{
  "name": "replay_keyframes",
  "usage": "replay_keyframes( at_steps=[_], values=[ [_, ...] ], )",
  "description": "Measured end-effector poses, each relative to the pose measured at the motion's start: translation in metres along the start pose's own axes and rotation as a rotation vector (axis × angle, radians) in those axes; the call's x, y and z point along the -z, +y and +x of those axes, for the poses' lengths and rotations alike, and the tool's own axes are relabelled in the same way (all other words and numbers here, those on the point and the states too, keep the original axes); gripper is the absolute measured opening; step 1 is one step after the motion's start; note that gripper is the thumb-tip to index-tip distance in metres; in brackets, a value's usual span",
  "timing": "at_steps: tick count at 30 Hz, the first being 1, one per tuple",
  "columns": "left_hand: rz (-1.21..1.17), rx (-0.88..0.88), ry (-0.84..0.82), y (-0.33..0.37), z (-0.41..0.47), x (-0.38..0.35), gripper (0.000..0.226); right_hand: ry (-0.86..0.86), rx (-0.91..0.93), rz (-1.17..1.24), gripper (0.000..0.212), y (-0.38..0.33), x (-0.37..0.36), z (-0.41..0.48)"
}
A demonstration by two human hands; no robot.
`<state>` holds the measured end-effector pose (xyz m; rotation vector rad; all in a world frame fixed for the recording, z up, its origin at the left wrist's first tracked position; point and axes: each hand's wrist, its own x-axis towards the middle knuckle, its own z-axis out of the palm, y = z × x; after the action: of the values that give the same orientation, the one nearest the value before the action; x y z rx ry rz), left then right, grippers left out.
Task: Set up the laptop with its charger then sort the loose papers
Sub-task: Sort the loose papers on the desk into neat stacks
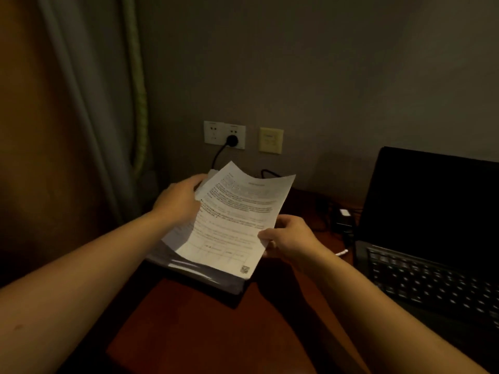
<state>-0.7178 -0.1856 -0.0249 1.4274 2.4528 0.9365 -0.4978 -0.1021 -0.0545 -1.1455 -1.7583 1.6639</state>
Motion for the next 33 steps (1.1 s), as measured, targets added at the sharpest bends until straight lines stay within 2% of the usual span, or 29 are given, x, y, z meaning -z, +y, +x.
replay_keyframes(
  at_steps=[6, 9, 11, 14, 16, 18, 20, 26, 31, 33],
  values=[
    [0.16, 0.164, -0.056, -0.042, 0.019, -0.009, 0.04, 0.126, 0.062, -0.337, 0.084, 0.011, -0.025, 0.024],
    [0.127, 0.221, -0.056, -0.051, 0.026, -0.015, 0.031, 0.153, 0.081, -0.39, 0.094, 0.014, -0.025, 0.029],
    [0.089, 0.256, -0.077, -0.053, 0.031, -0.015, 0.045, 0.128, 0.028, -0.244, 0.096, 0.012, -0.026, 0.032],
    [-0.182, 0.414, -0.198, -0.049, 0.037, -0.015, 0.065, 0.084, -0.052, 0.036, 0.096, 0.004, -0.031, 0.034],
    [-0.356, 0.505, -0.319, -0.047, 0.041, -0.01, 0.052, 0.088, -0.068, 0.087, 0.092, 0.001, -0.034, 0.036],
    [-0.407, 0.54, -0.415, -0.05, 0.045, -0.002, 0.037, 0.113, -0.074, 0.081, 0.088, 0.0, -0.035, 0.04],
    [-0.427, 0.554, -0.455, -0.054, 0.052, 0.003, 0.031, 0.113, -0.081, 0.071, 0.083, 0.001, -0.036, 0.043],
    [-0.386, 0.575, -0.437, -0.058, 0.051, 0.018, 0.032, 0.072, -0.076, 0.11, 0.077, 0.004, -0.044, 0.048],
    [-0.454, 0.588, -0.539, -0.068, 0.032, 0.033, 0.036, 0.025, -0.044, 0.091, 0.074, 0.014, -0.056, 0.047],
    [-0.508, 0.616, -0.489, -0.072, 0.018, 0.028, 0.034, 0.017, -0.03, 0.04, 0.073, 0.015, -0.058, 0.045]
  ],
)
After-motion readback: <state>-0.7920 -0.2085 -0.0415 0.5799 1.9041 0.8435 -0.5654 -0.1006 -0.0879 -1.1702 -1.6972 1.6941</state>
